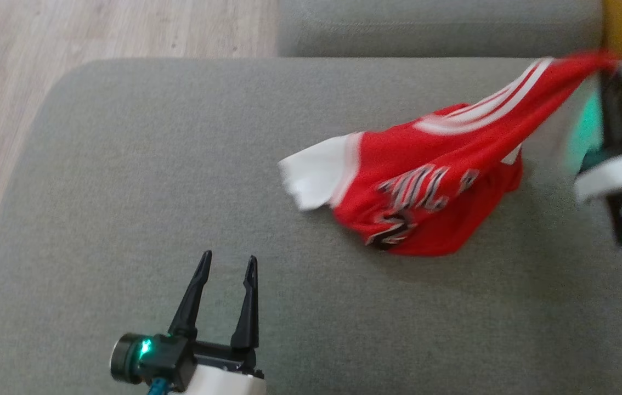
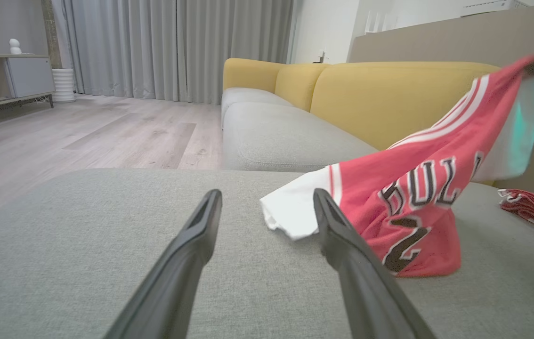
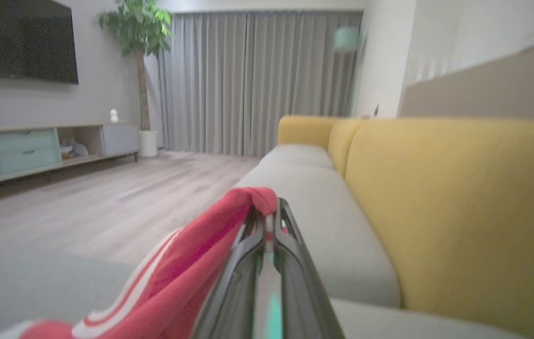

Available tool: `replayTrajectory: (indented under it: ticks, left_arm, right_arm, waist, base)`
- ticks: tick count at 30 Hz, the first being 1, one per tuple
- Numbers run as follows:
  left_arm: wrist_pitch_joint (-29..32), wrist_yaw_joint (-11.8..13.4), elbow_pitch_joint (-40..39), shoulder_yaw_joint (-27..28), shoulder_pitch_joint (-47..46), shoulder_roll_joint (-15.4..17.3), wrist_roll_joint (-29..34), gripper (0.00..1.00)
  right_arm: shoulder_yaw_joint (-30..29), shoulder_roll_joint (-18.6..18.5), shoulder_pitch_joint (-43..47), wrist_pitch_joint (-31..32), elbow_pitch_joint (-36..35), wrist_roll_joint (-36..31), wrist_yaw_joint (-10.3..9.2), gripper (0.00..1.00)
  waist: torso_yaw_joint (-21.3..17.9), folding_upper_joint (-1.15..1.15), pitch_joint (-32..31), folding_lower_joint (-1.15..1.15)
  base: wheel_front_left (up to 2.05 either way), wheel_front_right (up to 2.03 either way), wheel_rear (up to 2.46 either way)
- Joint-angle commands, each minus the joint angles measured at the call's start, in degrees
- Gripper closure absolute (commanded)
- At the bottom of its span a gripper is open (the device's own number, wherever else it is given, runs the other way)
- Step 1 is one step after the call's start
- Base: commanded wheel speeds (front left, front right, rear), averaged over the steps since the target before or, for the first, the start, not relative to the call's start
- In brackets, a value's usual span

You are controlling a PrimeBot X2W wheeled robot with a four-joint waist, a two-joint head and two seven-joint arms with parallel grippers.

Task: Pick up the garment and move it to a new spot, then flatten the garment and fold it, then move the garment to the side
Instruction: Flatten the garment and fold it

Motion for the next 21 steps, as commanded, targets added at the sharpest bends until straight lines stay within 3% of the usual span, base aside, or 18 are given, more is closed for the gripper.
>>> replayTrajectory:
  ticks: [1,5,11,18,19,20,21]
  left_arm:
    - [-0.46,0.26,-1.39,1.01,-0.58,-0.07,-0.46,0.0]
    - [-0.46,0.48,-1.24,0.07,-0.28,-0.07,-0.95,0.0]
    - [-0.46,0.52,-1.13,-0.39,-0.16,-0.07,-1.08,0.0]
    - [-0.46,0.61,-1.04,-0.25,0.19,-0.07,-1.44,0.0]
    - [-0.46,0.64,-1.01,-0.35,0.12,-0.07,-1.54,0.0]
    - [-0.46,0.66,-0.99,-0.44,-0.02,-0.07,-1.62,0.0]
    - [-0.46,0.66,-0.94,-0.52,-0.16,-0.07,-1.68,0.0]
  right_arm:
    - [-0.56,-1.66,-5.49,-0.37,-4.64,-1.52,0.37,1.0]
    - [-0.43,-1.12,-12.17,-0.37,-10.94,-4.62,0.37,1.0]
    - [6.8,1.33,-16.53,-0.37,-12.93,-5.11,0.37,1.0]
    - [24.19,10.54,-10.44,-0.37,-9.91,1.65,0.37,1.0]
    - [27.25,11.84,-8.93,-0.37,-8.64,2.7,0.37,0.89]
    - [30.24,13.11,-7.41,-0.37,-7.29,3.9,0.37,0.61]
    - [33.05,14.18,-5.92,-0.37,-5.86,5.5,0.37,0.09]
  waist:
    - [-1.36,0.0,-1.71,0.0]
    - [-1.78,0.0,-3.34,0.0]
    - [-1.17,0.0,-4.08,0.0]
    - [0.65,0.0,-3.59,0.0]
    - [0.97,0.0,-3.4,0.0]
    - [1.29,0.0,-3.17,0.0]
    - [1.61,0.0,-2.98,0.0]
  base:
    - [0.0,0.0,0.0]
    - [0.0,0.0,0.0]
    - [0.0,0.0,0.0]
    - [0.0,0.0,0.0]
    - [0.0,0.0,0.0]
    - [0.0,0.0,0.0]
    - [0.0,0.0,0.0]
